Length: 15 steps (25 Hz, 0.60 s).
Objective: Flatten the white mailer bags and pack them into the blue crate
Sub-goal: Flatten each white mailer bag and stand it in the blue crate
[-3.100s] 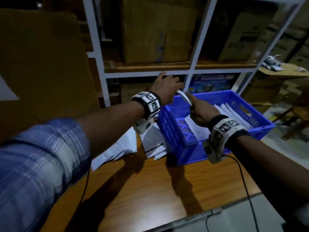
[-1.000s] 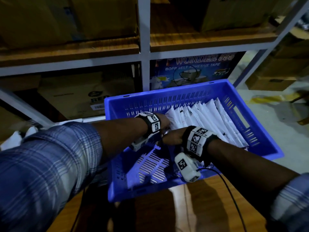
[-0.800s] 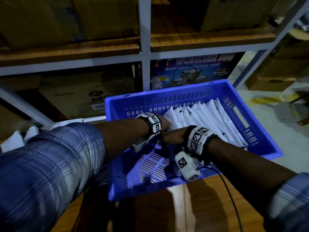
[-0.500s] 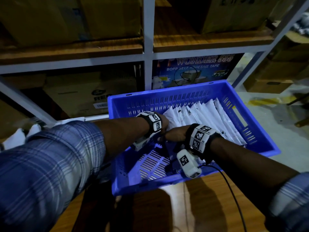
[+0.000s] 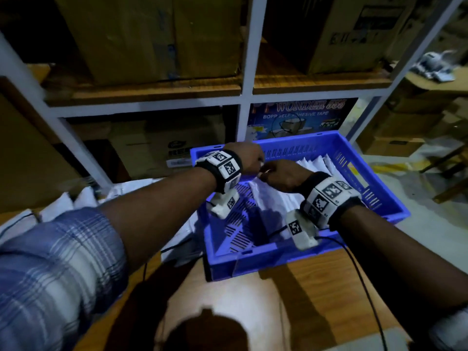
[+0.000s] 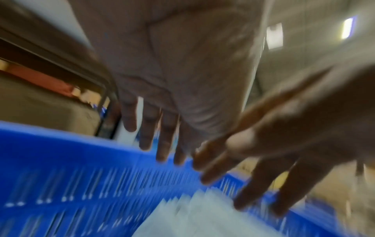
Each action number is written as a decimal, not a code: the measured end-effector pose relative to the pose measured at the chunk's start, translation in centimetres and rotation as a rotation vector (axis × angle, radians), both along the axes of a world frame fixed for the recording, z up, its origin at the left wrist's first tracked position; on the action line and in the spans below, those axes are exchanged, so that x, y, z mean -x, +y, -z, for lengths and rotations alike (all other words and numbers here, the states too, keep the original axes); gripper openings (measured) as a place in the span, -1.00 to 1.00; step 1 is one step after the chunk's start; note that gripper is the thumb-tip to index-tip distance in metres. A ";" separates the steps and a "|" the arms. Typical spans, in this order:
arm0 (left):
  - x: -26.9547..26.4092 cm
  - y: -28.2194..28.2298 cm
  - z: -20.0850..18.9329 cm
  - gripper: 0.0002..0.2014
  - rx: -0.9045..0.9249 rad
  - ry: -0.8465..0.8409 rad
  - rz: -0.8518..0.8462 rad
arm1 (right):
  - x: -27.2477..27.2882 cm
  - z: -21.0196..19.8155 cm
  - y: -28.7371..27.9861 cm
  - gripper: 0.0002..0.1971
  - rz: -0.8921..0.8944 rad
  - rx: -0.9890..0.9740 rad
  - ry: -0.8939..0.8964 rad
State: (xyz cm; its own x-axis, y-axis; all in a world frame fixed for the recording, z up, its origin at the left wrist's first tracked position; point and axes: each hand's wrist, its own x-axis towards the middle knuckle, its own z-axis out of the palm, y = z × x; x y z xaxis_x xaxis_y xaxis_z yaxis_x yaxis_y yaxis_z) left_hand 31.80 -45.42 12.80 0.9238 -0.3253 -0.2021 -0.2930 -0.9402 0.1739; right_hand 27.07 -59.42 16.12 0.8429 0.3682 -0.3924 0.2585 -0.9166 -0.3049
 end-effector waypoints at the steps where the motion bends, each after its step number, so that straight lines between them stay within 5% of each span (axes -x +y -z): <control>1: 1.8 1.3 -0.8 -0.70 0.099 -0.064 -0.050 | 1.3 -0.2 0.5 -0.61 0.007 -0.049 -0.060; 4: 8.5 5.0 -1.0 -0.48 0.440 -0.299 -0.141 | 6.4 0.0 3.1 -0.45 0.091 -0.304 -0.180; 7: 16.9 9.0 1.8 -0.40 0.598 -0.425 -0.228 | 12.7 1.8 7.3 -0.33 0.084 -0.444 -0.316; 10: 24.9 13.3 4.8 -0.40 0.638 -0.349 -0.324 | 18.9 4.3 12.0 -0.33 0.045 -0.511 -0.344; 15: 36.1 21.0 9.0 -0.39 0.562 -0.178 -0.438 | 28.0 9.0 19.9 -0.34 -0.012 -0.473 -0.134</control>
State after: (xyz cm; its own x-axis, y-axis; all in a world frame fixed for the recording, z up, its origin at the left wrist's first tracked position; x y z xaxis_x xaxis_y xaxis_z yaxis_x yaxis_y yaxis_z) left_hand -4.32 -24.38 3.83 0.9962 0.0705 0.0516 0.0202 -0.7606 0.6489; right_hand -0.94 -39.51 7.11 0.8690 0.4901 -0.0683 0.3339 -0.6826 -0.6500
